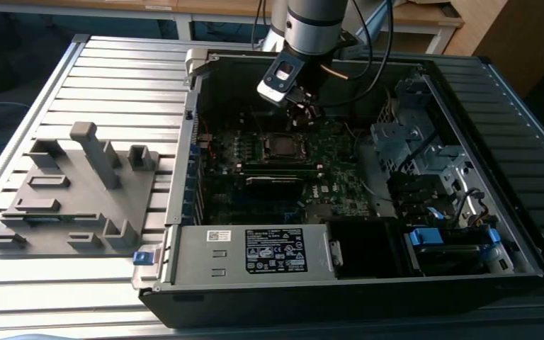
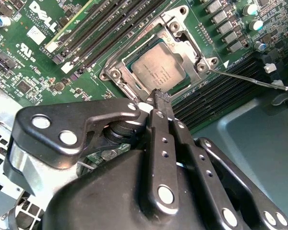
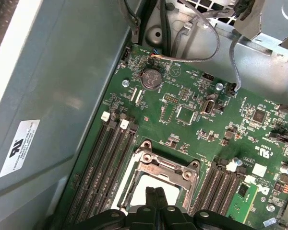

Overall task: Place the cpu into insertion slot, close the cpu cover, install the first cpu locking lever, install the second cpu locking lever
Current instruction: 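Close the cpu cover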

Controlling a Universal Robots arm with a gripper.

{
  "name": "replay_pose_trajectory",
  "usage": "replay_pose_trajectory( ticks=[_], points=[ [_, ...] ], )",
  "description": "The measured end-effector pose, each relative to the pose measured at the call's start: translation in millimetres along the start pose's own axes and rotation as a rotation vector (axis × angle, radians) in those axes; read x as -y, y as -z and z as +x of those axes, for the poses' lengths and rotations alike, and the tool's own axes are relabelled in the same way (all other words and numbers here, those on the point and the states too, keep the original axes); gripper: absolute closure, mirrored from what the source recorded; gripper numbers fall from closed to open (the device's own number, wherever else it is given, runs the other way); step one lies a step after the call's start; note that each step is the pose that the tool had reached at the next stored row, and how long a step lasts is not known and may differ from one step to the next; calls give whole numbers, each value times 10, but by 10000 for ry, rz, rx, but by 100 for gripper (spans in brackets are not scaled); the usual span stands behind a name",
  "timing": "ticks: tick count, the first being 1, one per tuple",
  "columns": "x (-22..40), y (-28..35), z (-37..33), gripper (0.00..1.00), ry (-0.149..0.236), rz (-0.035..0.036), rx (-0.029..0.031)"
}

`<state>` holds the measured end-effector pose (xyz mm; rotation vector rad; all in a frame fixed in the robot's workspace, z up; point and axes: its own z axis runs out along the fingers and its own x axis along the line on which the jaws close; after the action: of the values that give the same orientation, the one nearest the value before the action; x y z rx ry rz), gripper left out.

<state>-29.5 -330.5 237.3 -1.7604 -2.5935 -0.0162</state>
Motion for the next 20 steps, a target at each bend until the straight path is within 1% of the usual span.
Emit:
replay_pose_trajectory(
  ticks=[4, 8, 15, 20],
  points=[
    [0, 0, 0, 90, 10, 0, 0],
    [0, 0, 0, 90, 198, 3, -1],
    [0, 0, 0, 90, 698, 8, -3],
    [0, 0, 0, 90, 1219, 14, -6]
  ],
)
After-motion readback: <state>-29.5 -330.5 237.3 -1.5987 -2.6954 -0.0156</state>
